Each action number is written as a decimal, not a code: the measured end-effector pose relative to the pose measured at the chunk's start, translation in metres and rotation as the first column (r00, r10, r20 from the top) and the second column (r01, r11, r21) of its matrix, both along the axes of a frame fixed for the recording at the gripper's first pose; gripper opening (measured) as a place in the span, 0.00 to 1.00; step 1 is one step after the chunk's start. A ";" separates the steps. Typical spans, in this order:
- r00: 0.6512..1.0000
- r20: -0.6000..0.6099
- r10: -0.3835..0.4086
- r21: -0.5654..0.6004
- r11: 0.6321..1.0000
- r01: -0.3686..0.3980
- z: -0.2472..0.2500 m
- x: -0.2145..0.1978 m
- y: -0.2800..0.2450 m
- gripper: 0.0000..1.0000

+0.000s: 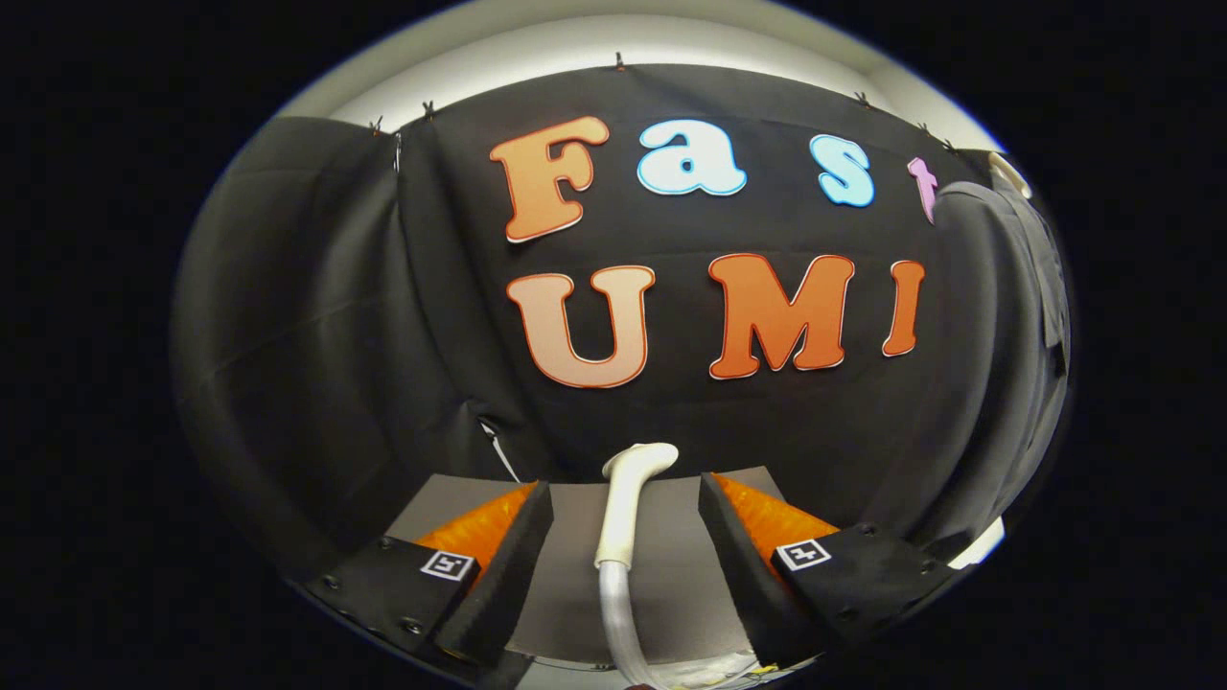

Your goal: Iron the clothes twice with a garment steamer, once on the left side and once on the right side.

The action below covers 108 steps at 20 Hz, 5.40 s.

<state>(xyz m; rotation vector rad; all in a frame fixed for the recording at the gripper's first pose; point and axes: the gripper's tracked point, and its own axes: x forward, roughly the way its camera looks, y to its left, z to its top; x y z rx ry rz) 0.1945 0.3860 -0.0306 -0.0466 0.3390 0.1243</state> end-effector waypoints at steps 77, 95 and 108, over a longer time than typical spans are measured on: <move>0.941 0.325 -0.098 0.045 0.995 0.088 0.072 -0.168 -0.296 0.34; 0.973 0.223 -0.055 0.037 0.998 0.048 -0.006 -0.175 -0.328 0.35; 0.995 0.058 -0.084 0.021 0.996 0.083 -0.091 -0.179 -0.351 0.35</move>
